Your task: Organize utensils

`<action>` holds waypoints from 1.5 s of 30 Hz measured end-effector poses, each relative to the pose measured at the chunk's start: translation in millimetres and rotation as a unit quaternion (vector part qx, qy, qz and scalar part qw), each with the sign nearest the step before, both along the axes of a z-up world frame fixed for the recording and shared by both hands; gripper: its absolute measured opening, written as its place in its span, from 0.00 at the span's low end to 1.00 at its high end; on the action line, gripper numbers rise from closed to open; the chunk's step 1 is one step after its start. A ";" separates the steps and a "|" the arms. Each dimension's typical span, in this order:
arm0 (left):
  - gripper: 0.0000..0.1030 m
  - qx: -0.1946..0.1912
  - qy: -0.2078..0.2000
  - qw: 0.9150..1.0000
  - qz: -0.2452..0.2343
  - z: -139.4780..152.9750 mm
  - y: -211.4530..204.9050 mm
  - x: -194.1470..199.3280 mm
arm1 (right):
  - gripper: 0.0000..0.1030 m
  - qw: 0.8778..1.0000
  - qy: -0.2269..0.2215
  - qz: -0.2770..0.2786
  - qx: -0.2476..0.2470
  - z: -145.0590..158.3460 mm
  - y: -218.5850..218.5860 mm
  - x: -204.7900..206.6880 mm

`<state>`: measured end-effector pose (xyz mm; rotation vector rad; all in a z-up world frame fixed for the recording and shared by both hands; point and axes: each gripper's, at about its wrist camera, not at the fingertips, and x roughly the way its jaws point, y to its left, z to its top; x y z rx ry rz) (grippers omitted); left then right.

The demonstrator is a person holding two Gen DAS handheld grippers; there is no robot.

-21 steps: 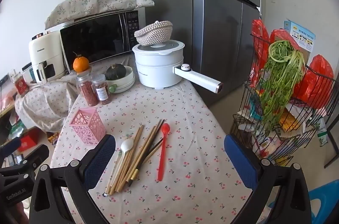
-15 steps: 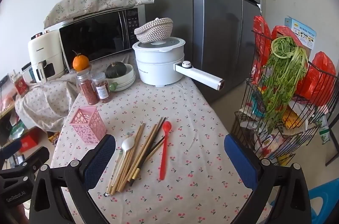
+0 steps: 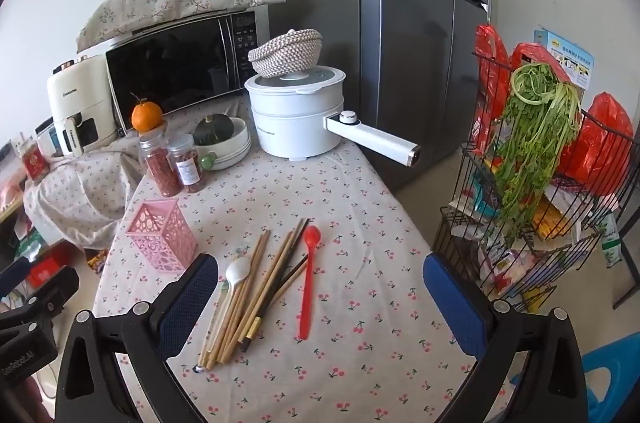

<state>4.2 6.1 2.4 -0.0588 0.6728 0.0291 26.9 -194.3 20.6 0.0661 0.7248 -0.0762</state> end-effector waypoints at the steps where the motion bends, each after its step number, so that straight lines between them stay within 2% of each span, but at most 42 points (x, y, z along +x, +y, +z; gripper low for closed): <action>1: 0.99 0.000 0.000 1.000 0.001 0.1 0.6 0.5 | 1.00 1.000 -0.001 -0.001 -0.001 0.4 0.3 -0.3; 45: 0.99 -0.004 0.003 1.000 -0.006 -5.4 -3.0 0.0 | 1.00 1.000 -0.003 0.001 -0.005 1.1 4.3 -0.2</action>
